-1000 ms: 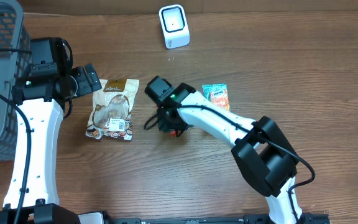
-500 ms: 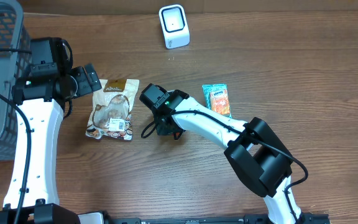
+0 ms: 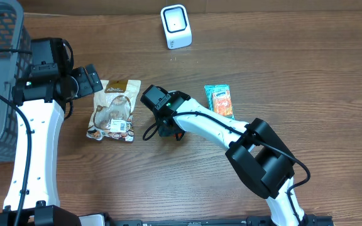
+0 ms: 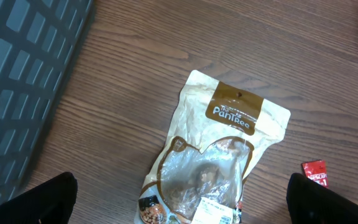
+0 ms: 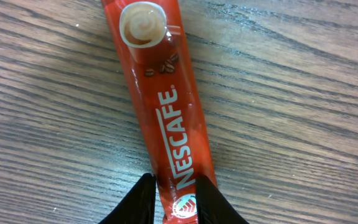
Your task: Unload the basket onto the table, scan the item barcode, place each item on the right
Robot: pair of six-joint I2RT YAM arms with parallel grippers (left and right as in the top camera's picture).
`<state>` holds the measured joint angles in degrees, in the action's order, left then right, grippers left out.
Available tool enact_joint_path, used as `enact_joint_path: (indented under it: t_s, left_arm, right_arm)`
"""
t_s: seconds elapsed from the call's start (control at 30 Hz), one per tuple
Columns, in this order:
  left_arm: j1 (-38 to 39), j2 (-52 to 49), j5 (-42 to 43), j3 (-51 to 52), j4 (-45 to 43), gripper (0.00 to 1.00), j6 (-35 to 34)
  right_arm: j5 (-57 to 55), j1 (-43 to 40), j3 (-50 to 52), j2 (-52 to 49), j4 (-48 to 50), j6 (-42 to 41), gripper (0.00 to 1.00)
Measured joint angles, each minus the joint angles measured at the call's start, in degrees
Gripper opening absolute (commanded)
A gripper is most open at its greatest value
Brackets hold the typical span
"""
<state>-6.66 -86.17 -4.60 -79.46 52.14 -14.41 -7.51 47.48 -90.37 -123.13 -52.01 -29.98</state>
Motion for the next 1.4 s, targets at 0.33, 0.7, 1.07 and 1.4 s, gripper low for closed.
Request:
enact_joint_path:
  t_s: [0.33, 0.7, 1.07, 1.4]
  left_arm:
    - [0.0, 0.0, 0.0, 0.0, 0.0, 1.0, 0.0]
    - [0.0, 0.0, 0.0, 0.0, 0.0, 1.0, 0.0]
    - [0.0, 0.0, 0.0, 0.0, 0.0, 1.0, 0.0]
    - [0.0, 0.0, 0.0, 0.0, 0.0, 1.0, 0.0]
  right_arm:
    - [-0.2, 0.3, -0.1, -1.1, 0.4, 0.8, 0.33]
    - [2.6, -0.4, -0.3, -1.2, -0.5, 1.5, 0.18]
    - [5.2, -1.4, -1.2, -1.2, -3.2, 0.2, 0.04]
    - [16.0, -4.4, -1.6, 4.5, -3.4, 3.2, 0.04]
